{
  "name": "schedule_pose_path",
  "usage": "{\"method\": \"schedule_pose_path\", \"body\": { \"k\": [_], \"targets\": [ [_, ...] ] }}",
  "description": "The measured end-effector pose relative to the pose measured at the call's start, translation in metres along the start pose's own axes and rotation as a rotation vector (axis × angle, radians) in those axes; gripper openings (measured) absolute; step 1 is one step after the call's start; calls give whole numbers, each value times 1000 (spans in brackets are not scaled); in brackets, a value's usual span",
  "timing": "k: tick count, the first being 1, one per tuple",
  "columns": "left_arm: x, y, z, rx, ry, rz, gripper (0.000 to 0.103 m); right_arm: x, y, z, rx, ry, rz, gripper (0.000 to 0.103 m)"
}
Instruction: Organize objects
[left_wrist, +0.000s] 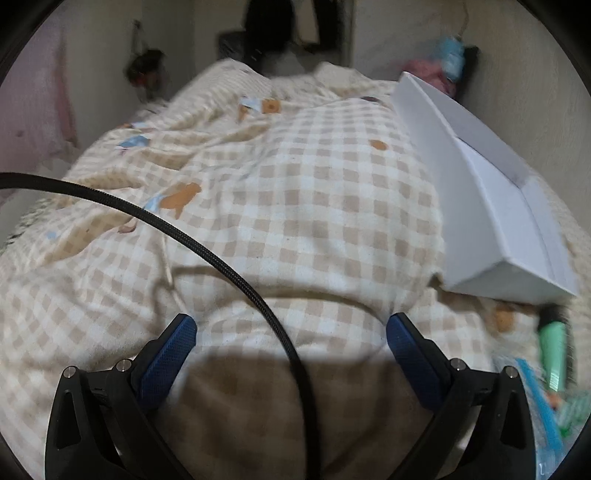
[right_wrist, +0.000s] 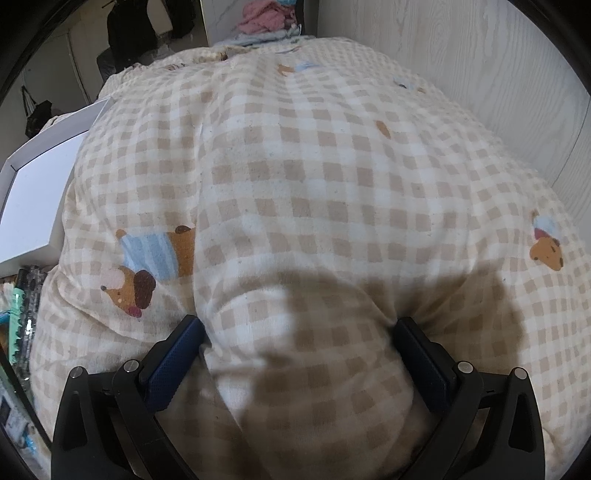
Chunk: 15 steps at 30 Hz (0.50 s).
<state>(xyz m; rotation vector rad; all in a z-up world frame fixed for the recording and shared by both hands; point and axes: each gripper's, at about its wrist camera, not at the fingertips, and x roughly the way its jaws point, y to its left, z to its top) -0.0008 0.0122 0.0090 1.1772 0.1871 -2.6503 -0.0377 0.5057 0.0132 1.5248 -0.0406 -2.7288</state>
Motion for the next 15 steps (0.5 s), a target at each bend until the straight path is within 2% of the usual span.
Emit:
{"method": "schedule_pose_path", "body": {
  "k": [2,3,4,8,10,11,13,15],
  "targets": [
    [-20,16,8,-39,37,-62,103,-15,3,2,-16,11,-15,103],
    [-36,28,13,-38,43,-54,103,-24,7,2,-29,3,-14,103],
    [-61,40,22,-4,12,8,103,-37,12,4,-53,-16,-1,103],
    [-182,97,49,96,-255,285,103,-98,38,17,-142,-135,52,103],
    [-250,129,56,62,-381,456,103,-140,51,24,-171,-225,79,103],
    [-284,144,61,19,-445,510,103,-157,57,27,-175,-263,98,103],
    [-337,161,69,-68,-520,545,103,-185,74,36,-175,-286,167,103],
    [-371,174,62,-151,-580,514,103,-202,89,37,-190,-290,229,103]
  ]
}}
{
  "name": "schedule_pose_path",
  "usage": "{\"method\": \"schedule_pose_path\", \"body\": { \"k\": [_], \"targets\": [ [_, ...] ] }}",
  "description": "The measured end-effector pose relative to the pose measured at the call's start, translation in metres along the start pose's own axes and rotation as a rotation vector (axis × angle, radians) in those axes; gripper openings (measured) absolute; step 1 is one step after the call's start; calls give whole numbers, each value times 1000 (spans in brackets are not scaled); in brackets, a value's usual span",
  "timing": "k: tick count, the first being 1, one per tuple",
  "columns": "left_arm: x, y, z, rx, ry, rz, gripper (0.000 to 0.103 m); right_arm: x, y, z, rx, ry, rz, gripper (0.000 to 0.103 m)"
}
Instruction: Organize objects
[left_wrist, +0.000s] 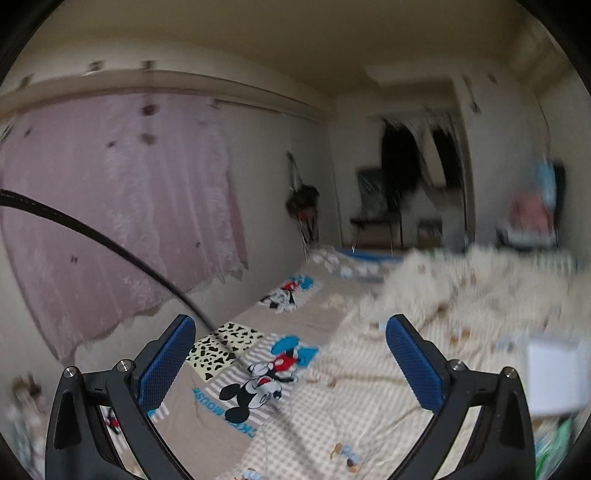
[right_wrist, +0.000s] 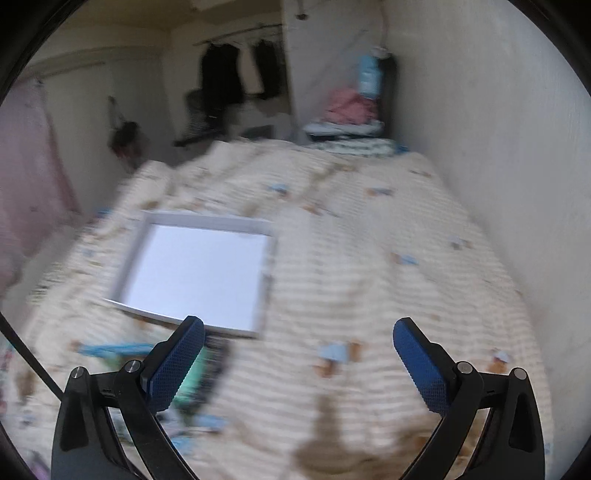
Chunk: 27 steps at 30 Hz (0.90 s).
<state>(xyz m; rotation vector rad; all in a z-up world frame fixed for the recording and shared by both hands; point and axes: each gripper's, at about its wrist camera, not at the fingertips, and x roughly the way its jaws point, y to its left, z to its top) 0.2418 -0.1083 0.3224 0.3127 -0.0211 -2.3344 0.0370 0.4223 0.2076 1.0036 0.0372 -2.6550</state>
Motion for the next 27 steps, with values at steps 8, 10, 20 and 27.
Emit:
{"method": "schedule_pose_path", "body": {
  "k": [8,10,20,27],
  "targets": [
    [-13,-49,-21,-230,144,-287,103,-19,50,0,166,-19,188,103],
    [-5,-78,-48,-292,223,-397,103,-22,48,-12,233,-37,277,103],
    [-42,-204,-107,59,212,-630,103,-6,60,-52,43,-42,432,103],
    [-2,-232,-142,94,357,-763,103,51,67,-74,97,154,657,103]
  ]
}}
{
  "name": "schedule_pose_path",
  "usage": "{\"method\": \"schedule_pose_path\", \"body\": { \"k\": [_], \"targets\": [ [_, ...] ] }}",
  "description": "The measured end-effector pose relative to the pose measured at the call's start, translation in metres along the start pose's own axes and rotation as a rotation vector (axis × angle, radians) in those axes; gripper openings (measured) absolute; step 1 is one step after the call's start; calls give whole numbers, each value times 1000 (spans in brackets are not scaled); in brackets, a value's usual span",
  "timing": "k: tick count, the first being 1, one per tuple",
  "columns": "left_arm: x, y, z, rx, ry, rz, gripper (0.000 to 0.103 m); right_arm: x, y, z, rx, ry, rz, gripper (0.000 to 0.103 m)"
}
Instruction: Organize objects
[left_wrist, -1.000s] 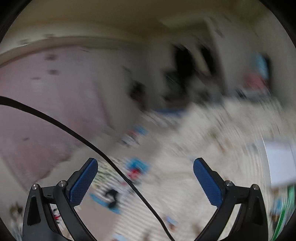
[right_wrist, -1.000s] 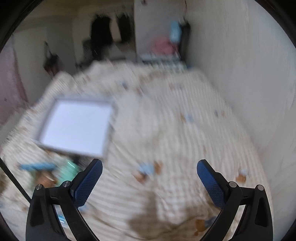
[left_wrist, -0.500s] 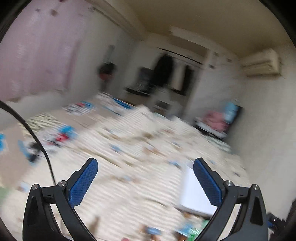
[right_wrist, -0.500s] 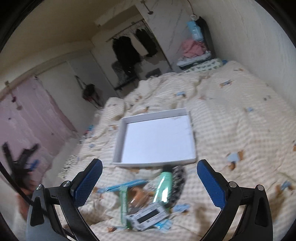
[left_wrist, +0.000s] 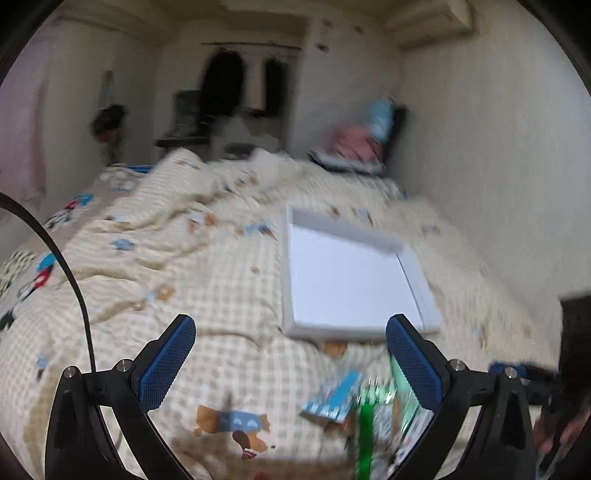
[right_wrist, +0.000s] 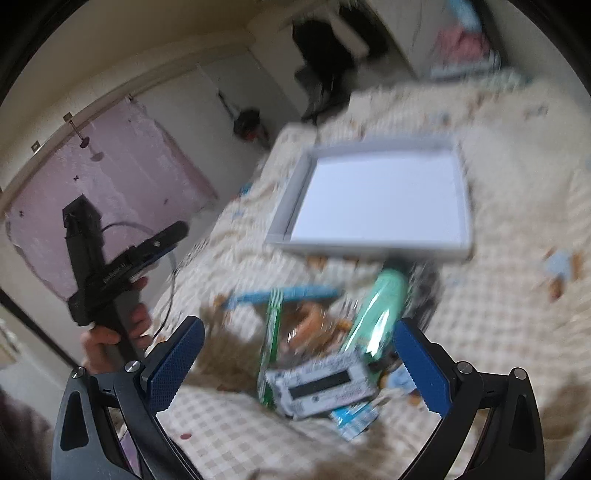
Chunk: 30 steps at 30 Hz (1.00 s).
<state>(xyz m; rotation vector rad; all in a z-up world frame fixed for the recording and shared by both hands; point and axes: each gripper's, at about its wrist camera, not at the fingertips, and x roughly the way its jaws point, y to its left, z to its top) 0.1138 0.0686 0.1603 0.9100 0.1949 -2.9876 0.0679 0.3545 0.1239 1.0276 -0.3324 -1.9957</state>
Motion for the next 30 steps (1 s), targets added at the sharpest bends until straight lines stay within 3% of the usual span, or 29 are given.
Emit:
{"method": "schedule_pose_path", "body": {
  "k": [3,6,10,15,19,22,25,30],
  "targets": [
    [15,-6,-14,106,46,59,103,15,-5,-5,35,101,25,103],
    [23,-7,-20,144,76,119,103,13,7,-3,-29,169,61,103],
    [22,4,-13,67,45,73,103,11,25,-5,-103,296,102,103],
    [15,27,-12,-77,15,1,103,7,27,-6,-167,205,48,103],
    [12,41,-12,-152,-12,-29,103,36,26,-8,-116,279,179,103],
    [13,45,-13,-164,-12,-22,103,69,31,-13,-144,371,249,103],
    [15,47,-13,-168,-12,-13,103,75,38,-14,-167,407,301,103],
    [16,50,-15,-180,-10,-27,103,51,40,-18,-181,498,245,103]
  ]
}}
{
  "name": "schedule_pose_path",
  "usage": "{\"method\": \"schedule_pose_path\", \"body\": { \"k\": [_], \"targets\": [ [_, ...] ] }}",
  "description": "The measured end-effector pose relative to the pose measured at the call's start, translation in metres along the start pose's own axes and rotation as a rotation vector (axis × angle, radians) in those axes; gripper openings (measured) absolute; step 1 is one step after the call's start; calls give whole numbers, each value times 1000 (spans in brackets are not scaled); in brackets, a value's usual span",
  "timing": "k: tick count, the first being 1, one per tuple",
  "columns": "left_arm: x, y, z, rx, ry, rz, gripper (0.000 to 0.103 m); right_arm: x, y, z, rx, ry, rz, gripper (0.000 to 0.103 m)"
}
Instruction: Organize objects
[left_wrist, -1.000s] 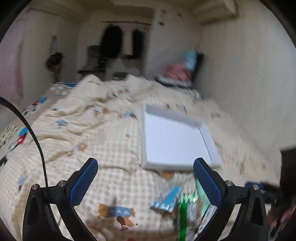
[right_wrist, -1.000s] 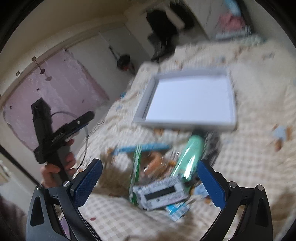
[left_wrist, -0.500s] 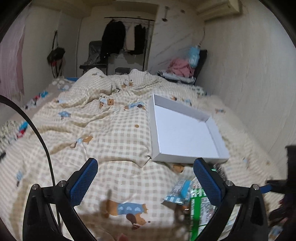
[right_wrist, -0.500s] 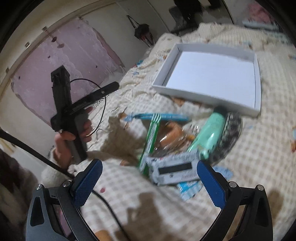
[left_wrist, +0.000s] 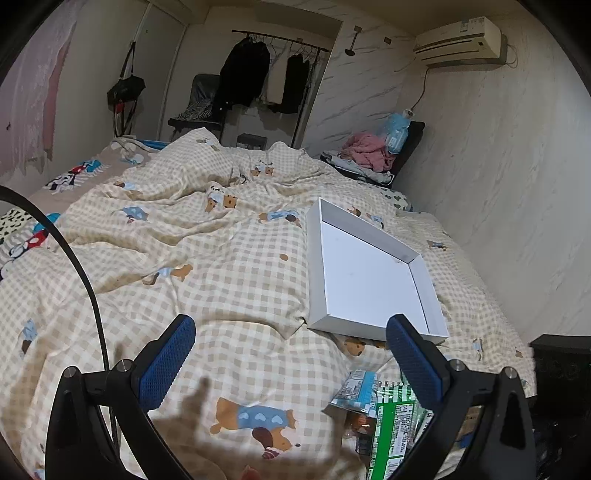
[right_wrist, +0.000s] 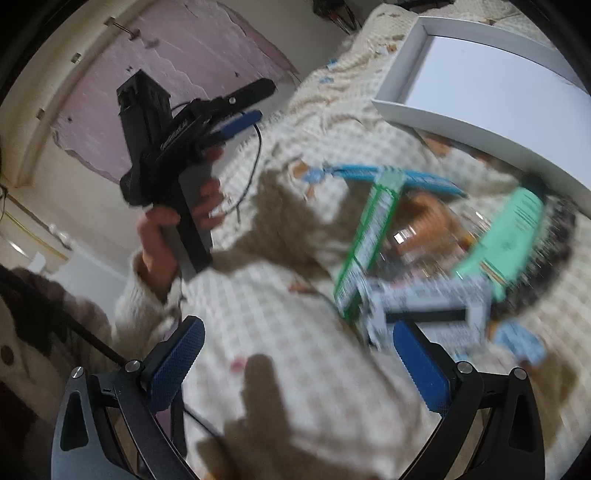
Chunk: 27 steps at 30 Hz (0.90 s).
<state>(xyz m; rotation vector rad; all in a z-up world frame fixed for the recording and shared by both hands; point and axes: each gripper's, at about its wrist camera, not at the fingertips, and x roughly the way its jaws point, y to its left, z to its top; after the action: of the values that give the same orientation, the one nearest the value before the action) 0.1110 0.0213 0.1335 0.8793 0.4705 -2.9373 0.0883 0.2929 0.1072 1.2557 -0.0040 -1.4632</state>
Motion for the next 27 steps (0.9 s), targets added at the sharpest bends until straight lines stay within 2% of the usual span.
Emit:
{"method": "schedule_pose_path", "body": {
  "k": [1,3,5,6,7,8,9,10,11,12,13,14,15,16,17,18,19,21,22,23,24,25,27],
  "targets": [
    [0,0,0,0,0,-1,103,-13,3,-6,38,3,0,103],
    [-1,0,0,1,5,-21,103,-44,16,-20,122,-21,-51,103],
    [0,0,0,-1,11,-50,103,-79,5,-49,257,-35,-177,103],
    [1,-1,-1,-2,19,-68,103,-91,-2,-68,348,5,-294,103],
    [2,-2,-1,-1,26,-75,103,-95,-7,-79,401,44,-383,103],
    [3,-4,-2,1,32,-82,103,-101,-11,-95,464,110,-530,103],
    [4,-7,-2,3,40,-93,103,-104,-13,-104,490,152,-631,103],
    [5,-9,-3,7,44,-102,103,-108,-10,-107,488,147,-731,103],
    [5,-11,-4,10,45,-110,103,-112,-8,-102,477,95,-753,103],
    [4,-14,-4,11,42,-116,103,-116,-5,-94,462,22,-751,103],
    [3,-15,-4,9,37,-119,103,-120,-2,-78,431,-102,-727,103],
    [1,-16,-5,7,29,-128,103,-121,-2,-67,409,-186,-706,103],
    [-1,-17,-5,3,16,-142,100,-119,-5,-50,381,-269,-690,103],
    [-5,-16,-4,-5,-9,-146,94,-113,-10,-38,366,-300,-668,103],
    [-8,-15,-3,-12,-26,-133,75,-107,-18,-26,365,-309,-643,103],
    [-9,-14,-2,-23,-22,-110,61,-99,-25,-13,365,-306,-612,103],
    [-8,-12,-1,-34,-8,-110,60,-91,-33,0,362,-291,-567,103],
    [-3,-7,-3,-61,20,-186,60,-77,-38,21,334,-292,-509,102],
    [-1,-6,-5,-71,34,-212,60,-70,-34,26,317,-340,-487,94],
    [2,-7,-6,-67,55,-227,59,-67,-30,23,305,-390,-454,83],
    [4,-11,-7,-50,61,-229,59,-61,-29,18,295,-429,-420,81],
    [4,-15,-8,-28,64,-229,59,-52,-26,13,278,-431,-387,80],
    [6,-23,-10,-7,81,-244,60,-38,-26,9,236,-381,-391,80]
  ]
}}
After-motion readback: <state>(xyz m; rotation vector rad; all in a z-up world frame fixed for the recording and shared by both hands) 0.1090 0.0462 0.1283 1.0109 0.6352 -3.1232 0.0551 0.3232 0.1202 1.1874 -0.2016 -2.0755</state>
